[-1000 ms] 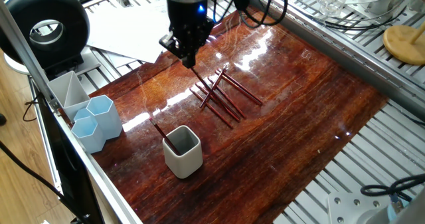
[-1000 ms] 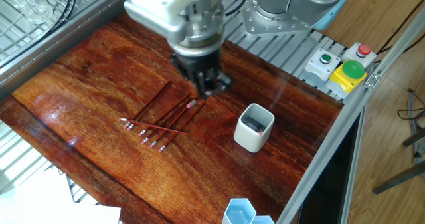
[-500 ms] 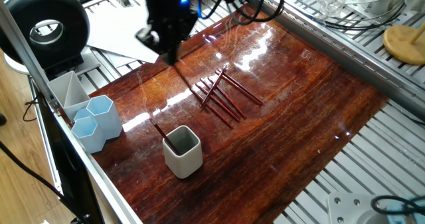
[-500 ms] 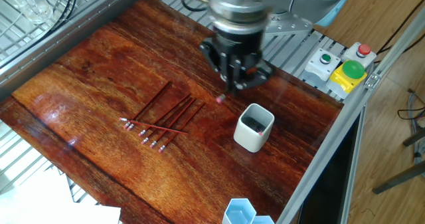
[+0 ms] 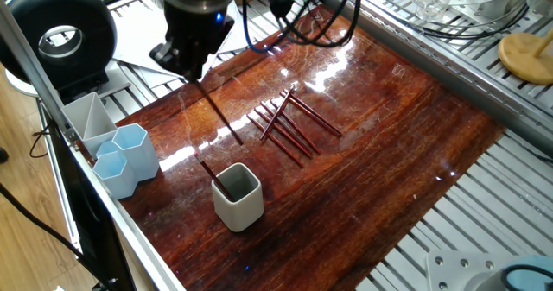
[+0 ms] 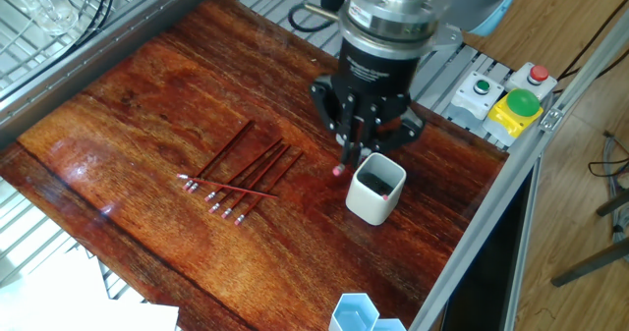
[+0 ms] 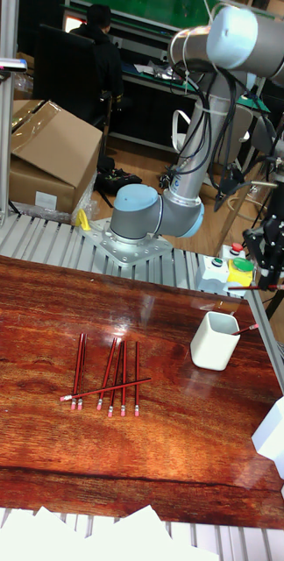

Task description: Put the pen into the pen holder

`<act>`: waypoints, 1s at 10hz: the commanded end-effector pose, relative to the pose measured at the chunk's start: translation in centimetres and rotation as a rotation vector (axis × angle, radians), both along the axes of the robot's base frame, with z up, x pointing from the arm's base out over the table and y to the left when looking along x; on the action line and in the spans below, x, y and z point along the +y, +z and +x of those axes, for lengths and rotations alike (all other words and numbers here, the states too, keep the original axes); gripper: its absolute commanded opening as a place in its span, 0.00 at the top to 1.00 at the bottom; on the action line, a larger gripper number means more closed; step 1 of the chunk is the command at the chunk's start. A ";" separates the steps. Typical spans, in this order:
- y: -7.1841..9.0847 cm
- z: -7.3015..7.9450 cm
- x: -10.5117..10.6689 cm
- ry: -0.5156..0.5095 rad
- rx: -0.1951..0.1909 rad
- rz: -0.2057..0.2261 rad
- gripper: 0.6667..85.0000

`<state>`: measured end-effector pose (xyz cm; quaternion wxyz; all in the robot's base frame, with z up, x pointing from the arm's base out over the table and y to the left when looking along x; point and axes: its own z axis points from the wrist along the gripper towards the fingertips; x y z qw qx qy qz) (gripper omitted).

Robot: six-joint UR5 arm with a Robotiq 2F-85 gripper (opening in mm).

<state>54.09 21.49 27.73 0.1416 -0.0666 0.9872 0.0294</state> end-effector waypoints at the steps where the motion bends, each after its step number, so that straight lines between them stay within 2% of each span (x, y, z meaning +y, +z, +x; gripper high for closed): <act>1: -1.4 0.8 1.3 0.010 -0.081 0.041 1.00; 2: -2.1 1.0 1.6 0.014 -0.100 0.054 1.00; 10: -5.7 0.5 1.0 0.018 -0.133 0.073 1.00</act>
